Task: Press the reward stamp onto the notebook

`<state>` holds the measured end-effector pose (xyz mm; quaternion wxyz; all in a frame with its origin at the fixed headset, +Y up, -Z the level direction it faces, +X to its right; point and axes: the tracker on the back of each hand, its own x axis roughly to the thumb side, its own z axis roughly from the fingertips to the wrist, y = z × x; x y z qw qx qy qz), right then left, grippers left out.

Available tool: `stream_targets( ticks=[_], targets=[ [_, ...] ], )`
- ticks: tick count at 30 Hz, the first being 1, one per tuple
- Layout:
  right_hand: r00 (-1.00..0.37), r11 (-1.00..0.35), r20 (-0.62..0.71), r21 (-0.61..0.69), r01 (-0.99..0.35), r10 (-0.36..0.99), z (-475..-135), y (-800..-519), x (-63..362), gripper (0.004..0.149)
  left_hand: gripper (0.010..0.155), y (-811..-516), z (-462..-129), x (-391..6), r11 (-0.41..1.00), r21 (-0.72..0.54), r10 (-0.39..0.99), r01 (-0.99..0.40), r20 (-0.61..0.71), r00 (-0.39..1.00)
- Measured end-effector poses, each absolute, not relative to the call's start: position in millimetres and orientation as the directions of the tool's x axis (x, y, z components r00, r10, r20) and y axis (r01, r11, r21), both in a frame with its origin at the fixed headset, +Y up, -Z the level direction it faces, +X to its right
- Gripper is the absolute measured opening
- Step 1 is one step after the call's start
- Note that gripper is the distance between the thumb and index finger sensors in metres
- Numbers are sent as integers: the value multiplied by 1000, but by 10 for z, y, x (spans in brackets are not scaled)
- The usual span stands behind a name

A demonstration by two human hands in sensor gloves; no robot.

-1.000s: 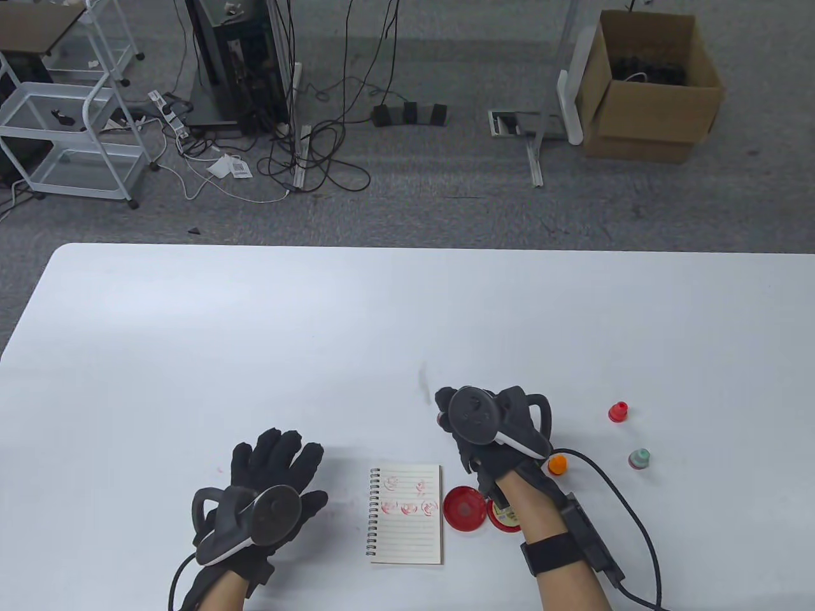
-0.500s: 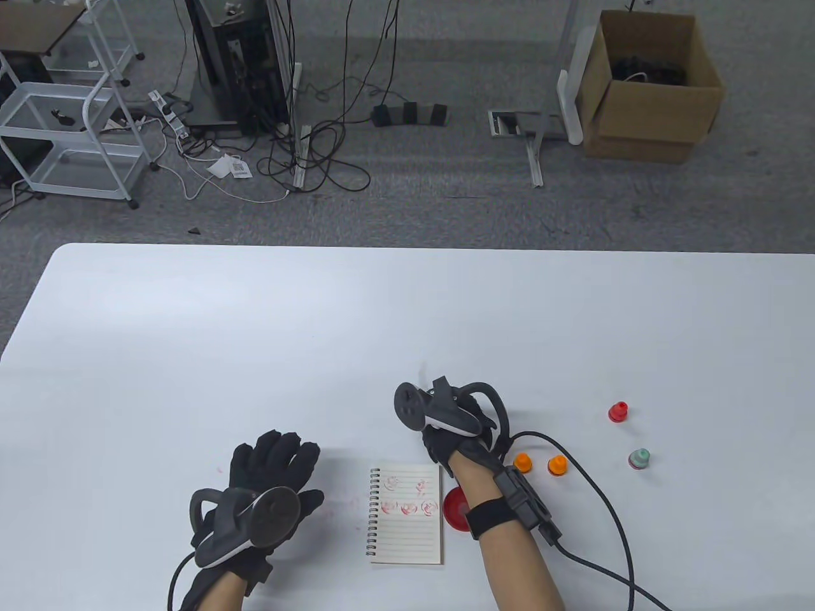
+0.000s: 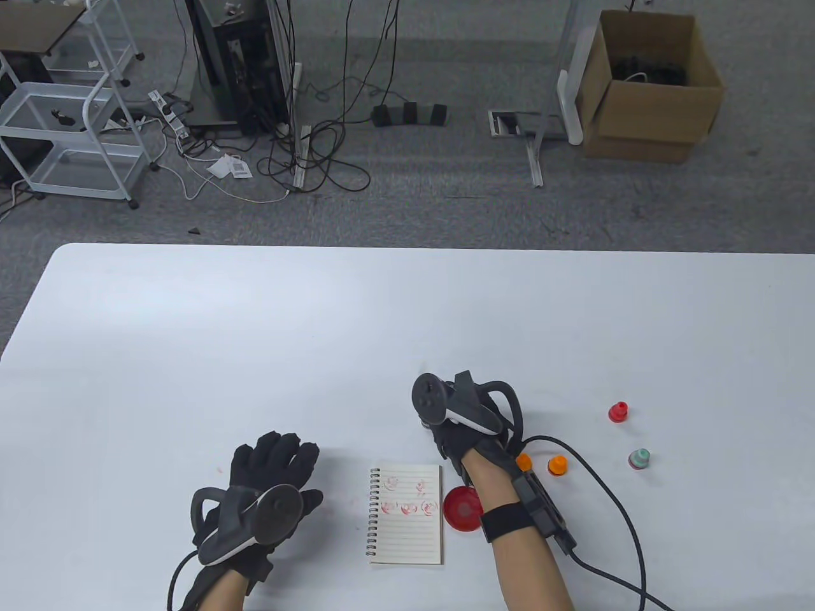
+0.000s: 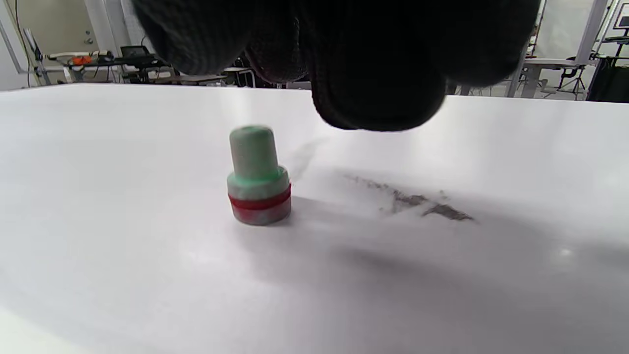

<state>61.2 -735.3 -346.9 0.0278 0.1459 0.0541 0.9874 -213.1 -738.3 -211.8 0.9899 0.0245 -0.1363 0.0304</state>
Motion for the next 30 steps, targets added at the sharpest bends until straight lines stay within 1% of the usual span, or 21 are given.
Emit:
stream_targets(
  ticks=[4, 5, 7, 9, 13, 17, 19, 21, 24, 25, 27, 30],
  targets=[
    [-947, -991, 293, 74, -115, 131, -3207, -7228, 805, 61, 74, -7422, -2177, -2123, 997, 20, 62, -69, 251, 966],
    [-942, -989, 302, 62, -133, 146, -3102, -7221, 854, 62, 76, -7439, -2217, -2120, 998, -8, 68, -68, 240, 968],
    [-937, -989, 316, 44, -141, 148, -2957, -7218, 923, 64, 79, -7467, -2257, -2125, 998, -42, 61, -53, 219, 974],
    [-936, -989, 320, 36, -142, 146, -2839, -7220, 1003, 66, 81, -7482, -2268, -2135, 999, -39, 46, -39, 215, 975],
    [-928, -981, 319, 37, -189, 191, -2615, -7264, 1181, 69, 83, -7463, -2270, -2138, 994, -59, 102, -91, 233, 967],
    [-932, -980, 309, 7, -197, 189, -2481, -7306, 1380, 73, 83, -7490, -2248, -2126, 997, -59, 61, -48, 243, 968],
    [-935, -980, 301, -6, -200, 189, -2441, -7348, 1485, 75, 83, -7513, -2242, -2128, 993, -107, 67, -42, 239, 969],
    [-939, -979, 278, 16, -204, 200, -2398, -7447, 1606, 78, 84, -7543, -2235, -2149, 989, -141, 70, -39, 223, 972],
    [-941, -978, 269, 30, -206, 207, -2357, -7586, 1727, 81, 83, -7570, -2229, -2182, 993, -113, 51, -27, 212, 976],
    [-938, -975, 268, 46, -216, 221, -2354, -7613, 1770, 81, 83, -7572, -2220, -2196, 996, -86, 33, -15, 206, 978],
    [-936, -968, 252, 120, -222, 246, -2343, -7601, 1820, 82, 82, -7567, -2209, -2209, 999, -39, 16, -8, 192, 981],
    [-936, -967, 253, 138, -216, 245, -2326, -7574, 1861, 83, 82, -7552, -2195, -2227, 1000, 1, -13, 13, 170, 985]
  ],
)
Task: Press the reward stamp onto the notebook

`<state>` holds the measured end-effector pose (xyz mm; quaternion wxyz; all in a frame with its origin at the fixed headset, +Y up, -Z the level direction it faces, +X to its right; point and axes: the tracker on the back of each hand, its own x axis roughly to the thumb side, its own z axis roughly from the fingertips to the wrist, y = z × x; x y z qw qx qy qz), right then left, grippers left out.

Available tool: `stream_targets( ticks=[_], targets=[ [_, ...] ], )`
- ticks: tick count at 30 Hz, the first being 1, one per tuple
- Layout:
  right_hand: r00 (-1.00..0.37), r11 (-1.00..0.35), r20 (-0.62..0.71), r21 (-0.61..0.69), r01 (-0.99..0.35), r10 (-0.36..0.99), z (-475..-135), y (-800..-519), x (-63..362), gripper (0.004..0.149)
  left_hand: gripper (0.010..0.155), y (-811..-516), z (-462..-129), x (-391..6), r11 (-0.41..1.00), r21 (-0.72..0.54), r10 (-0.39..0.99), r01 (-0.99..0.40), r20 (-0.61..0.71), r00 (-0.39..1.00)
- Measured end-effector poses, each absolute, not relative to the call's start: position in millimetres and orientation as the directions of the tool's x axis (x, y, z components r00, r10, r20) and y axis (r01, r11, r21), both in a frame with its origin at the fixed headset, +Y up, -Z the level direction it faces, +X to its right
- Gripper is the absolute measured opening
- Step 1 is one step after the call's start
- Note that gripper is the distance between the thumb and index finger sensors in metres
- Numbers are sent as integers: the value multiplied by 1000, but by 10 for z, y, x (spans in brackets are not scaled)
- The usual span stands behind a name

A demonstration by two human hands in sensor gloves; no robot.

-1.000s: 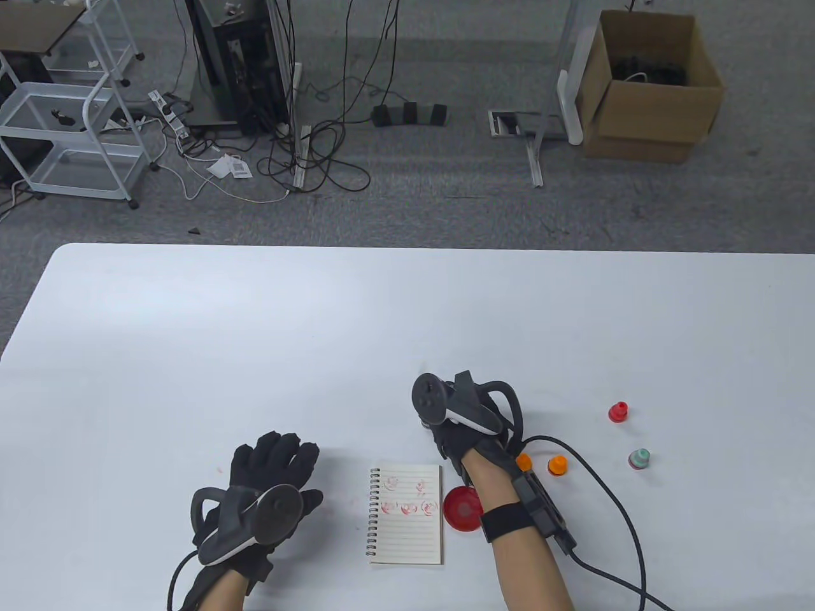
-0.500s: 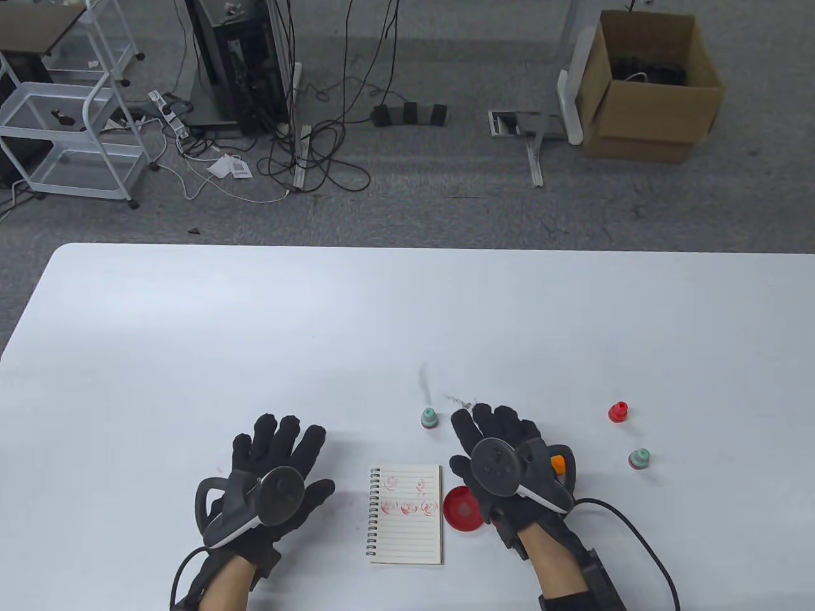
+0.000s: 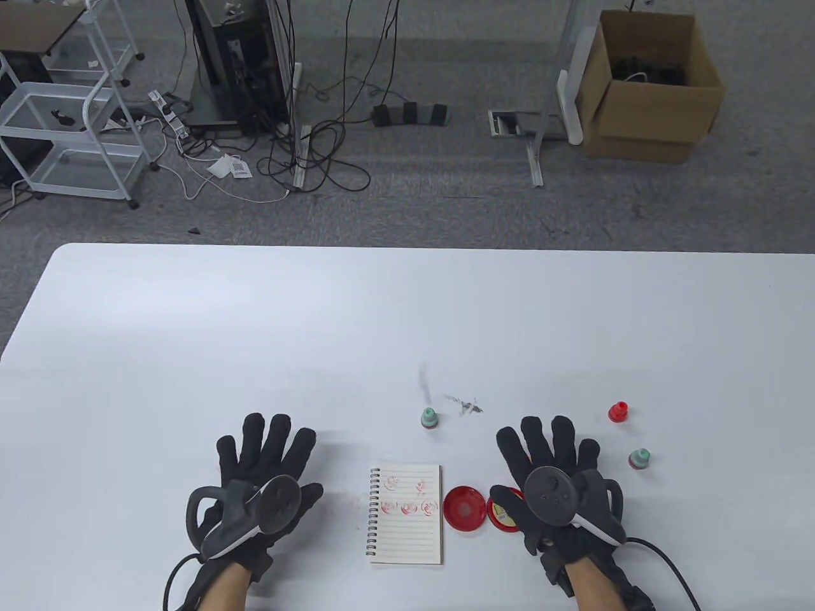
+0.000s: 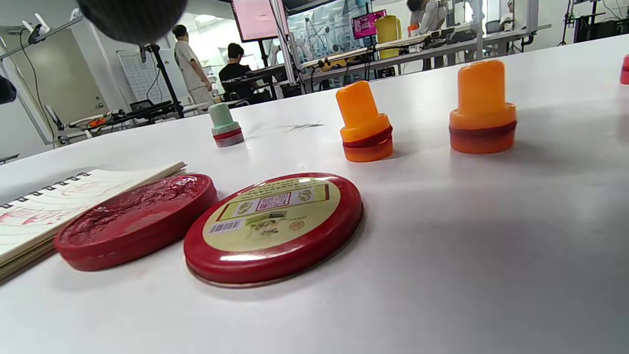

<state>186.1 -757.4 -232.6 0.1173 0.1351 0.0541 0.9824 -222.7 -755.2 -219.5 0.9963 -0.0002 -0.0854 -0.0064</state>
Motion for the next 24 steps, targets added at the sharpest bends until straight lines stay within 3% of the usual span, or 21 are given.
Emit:
stream_targets(
  ticks=[7, 24],
  targets=[
    [-941, -964, 254, 199, -174, 222, -2325, -7675, 1801, 83, 81, -7558, -2196, -2261, 1000, 1, -12, 13, 166, 986],
    [-948, -960, 223, 212, -182, 229, -2331, -7703, 1824, 80, 80, -7573, -2200, -2244, 1000, -24, -8, 12, 182, 983]
  ],
)
